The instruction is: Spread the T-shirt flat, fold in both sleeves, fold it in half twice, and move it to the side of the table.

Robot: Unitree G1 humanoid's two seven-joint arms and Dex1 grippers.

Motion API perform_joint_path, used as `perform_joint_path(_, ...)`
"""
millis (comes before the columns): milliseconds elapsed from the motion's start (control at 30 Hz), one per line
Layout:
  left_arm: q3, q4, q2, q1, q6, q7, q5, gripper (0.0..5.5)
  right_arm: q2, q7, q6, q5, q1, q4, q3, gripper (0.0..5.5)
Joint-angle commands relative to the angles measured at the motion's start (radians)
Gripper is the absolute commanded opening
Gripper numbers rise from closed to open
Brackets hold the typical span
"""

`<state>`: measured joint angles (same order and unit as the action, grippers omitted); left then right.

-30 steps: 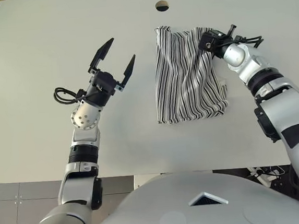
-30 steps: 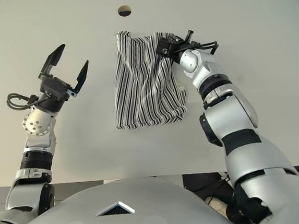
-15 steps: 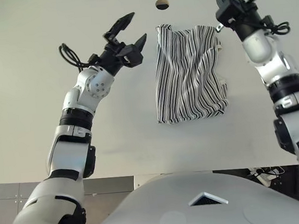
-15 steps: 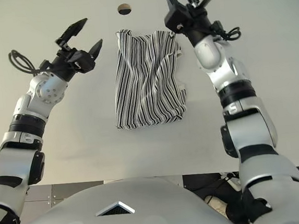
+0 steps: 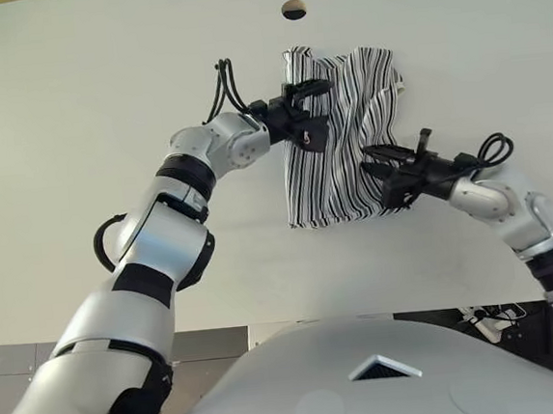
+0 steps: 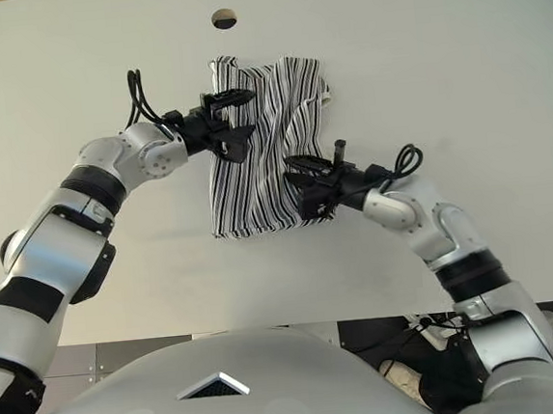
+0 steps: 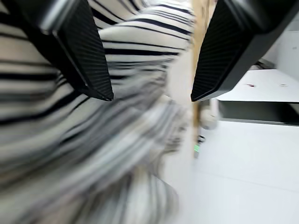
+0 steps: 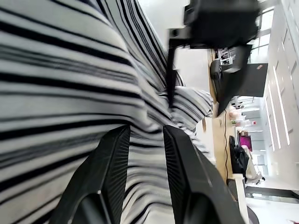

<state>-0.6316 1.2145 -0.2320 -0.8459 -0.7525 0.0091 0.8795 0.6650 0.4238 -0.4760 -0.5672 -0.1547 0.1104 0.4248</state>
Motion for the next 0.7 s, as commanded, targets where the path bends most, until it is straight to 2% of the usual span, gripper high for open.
perform_joint_path(33, -0.049, 0.083, 0.023, -0.055, 0.082, -0.037, 0.03, 3.11, -0.032, 0.015, 0.023, -0.078, -0.094, 0.131, 0.044, 1.31)
perform_joint_path(233, -0.075, 0.131, 0.026, -0.058, 0.166, -0.035, 0.013, 3.11, 0.038, 0.133, -0.021, -0.098, -0.061, 0.162, 0.113, 1.31)
perform_joint_path(467, -0.08, 0.134, -0.014, -0.016, 0.16, -0.038, -0.009, 3.11, 0.228, 0.194, -0.043, 0.014, 0.153, -0.007, 0.049, 1.31)
perform_joint_path(600, -0.077, 0.132, -0.035, -0.006, 0.16, -0.041, -0.029, 3.11, 0.227, 0.181, -0.01, 0.043, 0.168, -0.101, 0.009, 1.31)
perform_joint_path(700, -0.074, 0.119, -0.034, 0.006, 0.117, -0.046, -0.047, 3.11, 0.17, 0.153, 0.002, 0.056, 0.131, -0.122, -0.005, 1.31)
